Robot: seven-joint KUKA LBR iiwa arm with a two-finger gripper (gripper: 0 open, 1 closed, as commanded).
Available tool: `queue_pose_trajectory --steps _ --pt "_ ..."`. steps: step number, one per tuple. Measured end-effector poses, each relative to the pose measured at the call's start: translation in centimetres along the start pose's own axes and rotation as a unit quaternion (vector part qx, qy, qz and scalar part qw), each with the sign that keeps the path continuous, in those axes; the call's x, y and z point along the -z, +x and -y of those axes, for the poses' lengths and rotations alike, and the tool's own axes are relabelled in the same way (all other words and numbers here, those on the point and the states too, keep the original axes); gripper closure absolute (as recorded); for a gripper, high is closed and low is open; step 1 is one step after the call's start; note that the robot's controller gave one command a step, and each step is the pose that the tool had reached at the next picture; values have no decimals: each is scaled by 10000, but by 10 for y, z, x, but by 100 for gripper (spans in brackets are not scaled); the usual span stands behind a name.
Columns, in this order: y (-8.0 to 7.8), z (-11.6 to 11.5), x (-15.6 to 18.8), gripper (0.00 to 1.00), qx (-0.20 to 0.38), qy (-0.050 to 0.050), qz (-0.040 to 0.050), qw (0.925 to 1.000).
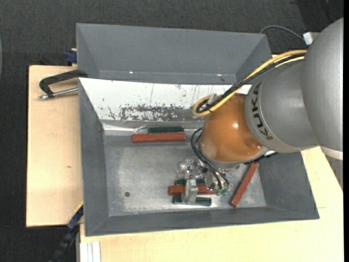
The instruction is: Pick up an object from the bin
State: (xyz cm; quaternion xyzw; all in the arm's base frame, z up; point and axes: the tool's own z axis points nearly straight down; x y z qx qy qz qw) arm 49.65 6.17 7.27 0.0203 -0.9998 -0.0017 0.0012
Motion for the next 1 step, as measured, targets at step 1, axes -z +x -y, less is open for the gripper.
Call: queue_pose_trajectory --steps 1 --pt "-40 -28 175 100 -282 4 64 9996"
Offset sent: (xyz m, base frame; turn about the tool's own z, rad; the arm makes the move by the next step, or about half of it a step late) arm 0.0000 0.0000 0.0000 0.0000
